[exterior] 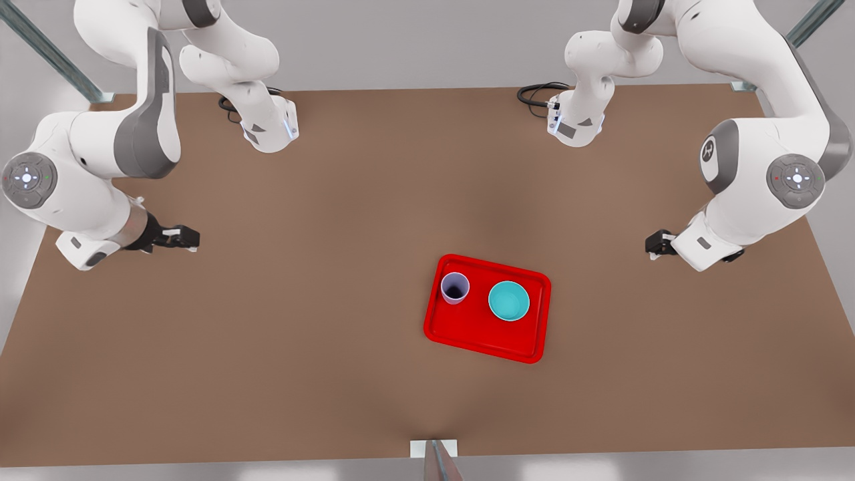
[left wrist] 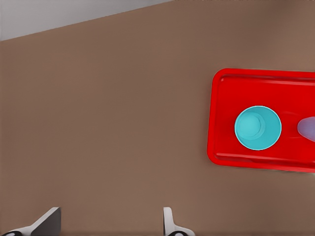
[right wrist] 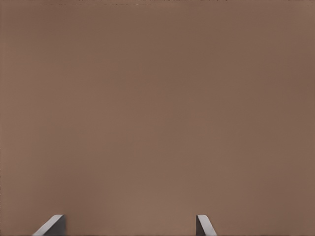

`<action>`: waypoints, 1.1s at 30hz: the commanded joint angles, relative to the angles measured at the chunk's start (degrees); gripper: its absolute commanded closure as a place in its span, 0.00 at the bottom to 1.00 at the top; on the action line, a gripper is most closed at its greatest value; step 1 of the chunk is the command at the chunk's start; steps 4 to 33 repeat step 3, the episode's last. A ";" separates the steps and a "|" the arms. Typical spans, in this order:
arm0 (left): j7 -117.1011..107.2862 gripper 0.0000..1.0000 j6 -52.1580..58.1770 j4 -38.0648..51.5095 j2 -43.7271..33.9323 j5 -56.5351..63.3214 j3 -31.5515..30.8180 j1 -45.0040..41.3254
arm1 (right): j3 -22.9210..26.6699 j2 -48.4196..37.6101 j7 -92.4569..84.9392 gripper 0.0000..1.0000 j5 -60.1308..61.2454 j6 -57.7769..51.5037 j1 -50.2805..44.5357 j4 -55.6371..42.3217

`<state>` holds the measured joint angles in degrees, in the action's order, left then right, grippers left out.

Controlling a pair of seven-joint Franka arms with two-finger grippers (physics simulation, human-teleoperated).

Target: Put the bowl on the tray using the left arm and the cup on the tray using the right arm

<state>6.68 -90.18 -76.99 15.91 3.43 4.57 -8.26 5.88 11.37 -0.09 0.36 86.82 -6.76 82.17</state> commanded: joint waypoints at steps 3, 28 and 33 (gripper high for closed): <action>0.00 0.00 0.00 0.00 -0.01 -0.01 0.00 0.00 | 0.01 0.23 0.35 0.00 -0.01 0.10 -0.10 0.01; 0.00 0.00 0.00 0.00 -0.01 -0.01 0.00 0.00 | 0.01 0.23 0.35 0.00 -0.01 0.10 -0.10 0.01; 0.00 0.00 0.00 0.00 -0.01 -0.01 0.00 0.00 | 0.01 0.23 0.35 0.00 -0.01 0.10 -0.10 0.01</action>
